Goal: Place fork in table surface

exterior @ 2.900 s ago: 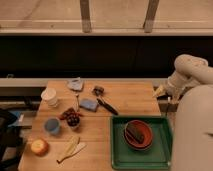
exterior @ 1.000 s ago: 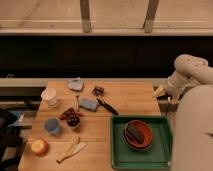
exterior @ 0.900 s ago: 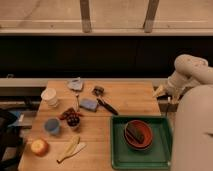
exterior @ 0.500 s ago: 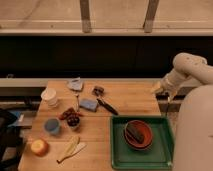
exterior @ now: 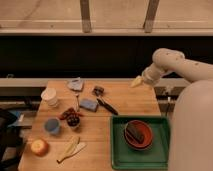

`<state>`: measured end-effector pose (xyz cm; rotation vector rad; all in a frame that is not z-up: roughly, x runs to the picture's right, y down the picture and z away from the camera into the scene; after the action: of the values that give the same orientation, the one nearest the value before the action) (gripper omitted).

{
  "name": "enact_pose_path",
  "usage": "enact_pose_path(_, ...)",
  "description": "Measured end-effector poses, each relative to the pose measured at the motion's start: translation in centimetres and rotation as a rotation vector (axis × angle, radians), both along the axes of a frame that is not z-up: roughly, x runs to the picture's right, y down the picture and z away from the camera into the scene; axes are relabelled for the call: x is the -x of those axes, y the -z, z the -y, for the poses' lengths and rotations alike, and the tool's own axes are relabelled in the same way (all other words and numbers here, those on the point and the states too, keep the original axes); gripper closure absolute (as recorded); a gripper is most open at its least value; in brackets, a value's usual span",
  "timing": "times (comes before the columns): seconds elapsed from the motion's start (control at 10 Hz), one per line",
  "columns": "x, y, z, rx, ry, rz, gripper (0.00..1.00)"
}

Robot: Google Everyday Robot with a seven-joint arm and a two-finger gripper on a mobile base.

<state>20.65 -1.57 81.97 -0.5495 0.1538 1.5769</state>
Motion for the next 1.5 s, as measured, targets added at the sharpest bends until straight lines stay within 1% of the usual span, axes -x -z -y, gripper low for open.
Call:
enact_pose_path(0.1, 2.8, 0.3, 0.6, -0.025, 0.04, 0.04, 0.28)
enact_pose_path(0.3, 8.6, 1.2, 1.1, -0.064, 0.124, 0.122, 0.28)
enact_pose_path(0.4, 11.5, 1.9, 1.0, -0.077, 0.168, 0.166, 0.28)
enact_pose_path(0.5, 13.5, 2.4, 0.8, -0.085, 0.193, 0.196, 0.28)
enact_pose_path(0.7, 13.2, 2.5, 0.8, -0.087, 0.196, 0.191, 0.28)
enact_pose_path(0.9, 13.5, 2.5, 0.8, -0.087, 0.199, 0.196, 0.28)
enact_pose_path(1.1, 13.3, 2.5, 0.8, -0.089, 0.196, 0.194, 0.28)
enact_pose_path(1.2, 13.7, 2.6, 1.0, -0.105, 0.202, 0.202, 0.28)
enact_pose_path(1.4, 15.0, 2.8, 1.6, -0.151, 0.222, 0.225, 0.28)
enact_pose_path(1.5, 17.1, 2.7, 2.0, -0.175, 0.247, 0.25, 0.28)
